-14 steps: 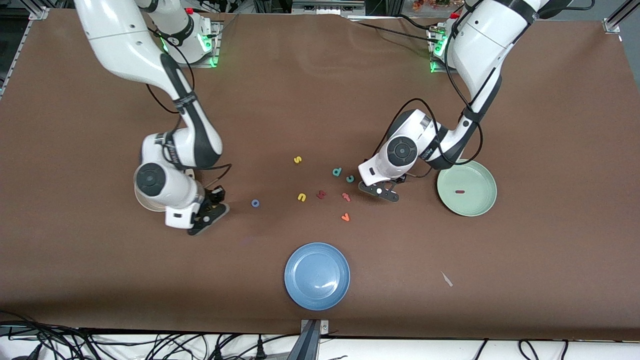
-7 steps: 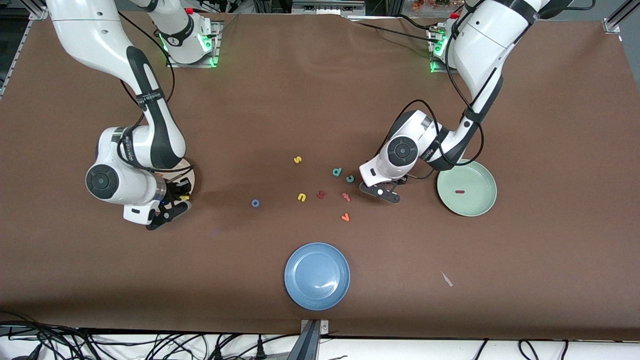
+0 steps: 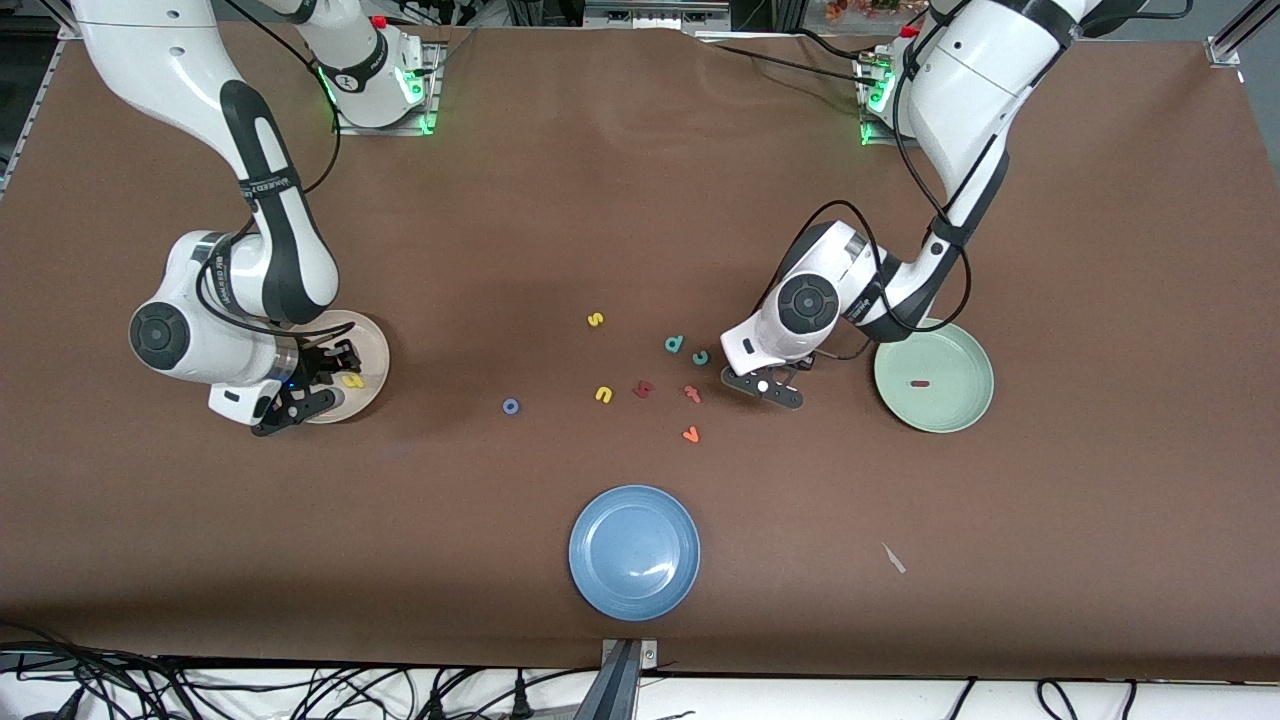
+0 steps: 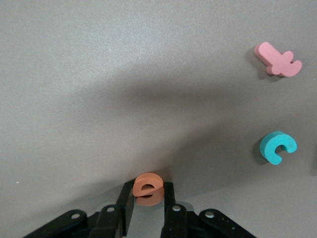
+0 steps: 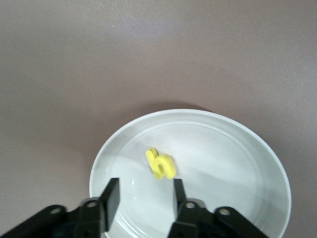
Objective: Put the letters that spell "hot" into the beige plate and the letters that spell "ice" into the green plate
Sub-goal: 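Drop the h on the beige plate while the left gripper drops the e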
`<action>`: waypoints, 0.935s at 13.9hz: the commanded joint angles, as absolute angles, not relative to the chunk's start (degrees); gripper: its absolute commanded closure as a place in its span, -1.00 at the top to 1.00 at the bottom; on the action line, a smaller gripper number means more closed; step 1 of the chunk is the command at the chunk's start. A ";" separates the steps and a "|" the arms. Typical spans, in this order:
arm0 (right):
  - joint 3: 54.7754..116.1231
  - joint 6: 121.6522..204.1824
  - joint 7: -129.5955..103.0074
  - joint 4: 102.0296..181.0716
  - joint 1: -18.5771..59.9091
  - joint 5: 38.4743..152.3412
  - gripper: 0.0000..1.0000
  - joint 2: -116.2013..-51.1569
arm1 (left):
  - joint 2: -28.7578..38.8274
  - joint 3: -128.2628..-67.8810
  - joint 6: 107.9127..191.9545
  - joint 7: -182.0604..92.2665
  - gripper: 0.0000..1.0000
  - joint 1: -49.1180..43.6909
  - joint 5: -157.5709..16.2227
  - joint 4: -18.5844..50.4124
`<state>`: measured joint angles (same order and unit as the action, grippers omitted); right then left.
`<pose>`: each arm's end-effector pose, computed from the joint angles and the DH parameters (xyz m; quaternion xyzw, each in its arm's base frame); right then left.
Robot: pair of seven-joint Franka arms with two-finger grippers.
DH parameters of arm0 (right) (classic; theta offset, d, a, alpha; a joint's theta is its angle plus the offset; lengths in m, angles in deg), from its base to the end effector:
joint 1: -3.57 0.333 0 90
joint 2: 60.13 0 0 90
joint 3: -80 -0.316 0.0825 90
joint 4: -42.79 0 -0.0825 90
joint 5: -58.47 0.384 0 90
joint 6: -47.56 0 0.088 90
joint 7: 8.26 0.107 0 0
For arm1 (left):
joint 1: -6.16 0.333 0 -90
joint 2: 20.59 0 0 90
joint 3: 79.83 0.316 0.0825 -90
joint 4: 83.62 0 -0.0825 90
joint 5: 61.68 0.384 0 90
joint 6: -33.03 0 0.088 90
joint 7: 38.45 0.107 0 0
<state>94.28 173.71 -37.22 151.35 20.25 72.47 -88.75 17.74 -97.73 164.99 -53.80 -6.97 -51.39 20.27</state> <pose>0.6120 0.0401 0.2319 -0.9756 -0.2002 0.0750 0.0502 0.5498 -0.3150 0.1734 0.9814 -0.1756 -0.0779 0.0055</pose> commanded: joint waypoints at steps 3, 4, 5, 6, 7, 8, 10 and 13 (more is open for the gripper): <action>93.80 174.82 -32.20 152.13 21.58 77.53 1.00 -87.11 | 14.31 -97.50 161.64 -52.35 -0.90 -3.70 -48.60 19.91; 93.80 175.17 -29.91 151.52 22.80 78.85 1.00 -87.46 | 13.52 -97.59 159.79 -50.07 -0.91 -2.12 -48.15 19.83; 93.80 175.18 -27.62 150.47 24.56 79.39 1.00 -88.16 | 12.47 -97.68 158.47 -47.52 -0.90 -0.45 -48.06 19.91; 93.89 175.26 -24.38 149.15 25.79 79.39 1.00 -88.95 | 11.59 -97.68 156.54 -44.19 -0.90 1.22 -48.06 19.91; 93.89 175.27 -20.52 148.36 27.37 79.39 1.00 -89.48 | 10.89 -97.85 154.52 -40.77 -0.89 3.50 -48.06 19.91; 93.89 175.87 -16.74 147.65 29.13 79.30 1.00 -89.92 | 10.36 -97.85 153.19 -38.21 -0.88 5.26 -48.06 19.91; 93.89 178.94 -8.13 147.65 31.94 79.30 1.00 -90.79 | 10.00 -97.85 150.73 -34.77 -0.85 8.08 -48.06 20.26; 93.89 184.82 0.68 147.56 36.34 79.13 1.00 -93.34 | 10.00 -97.85 147.74 -31.08 -0.84 10.98 -48.06 21.23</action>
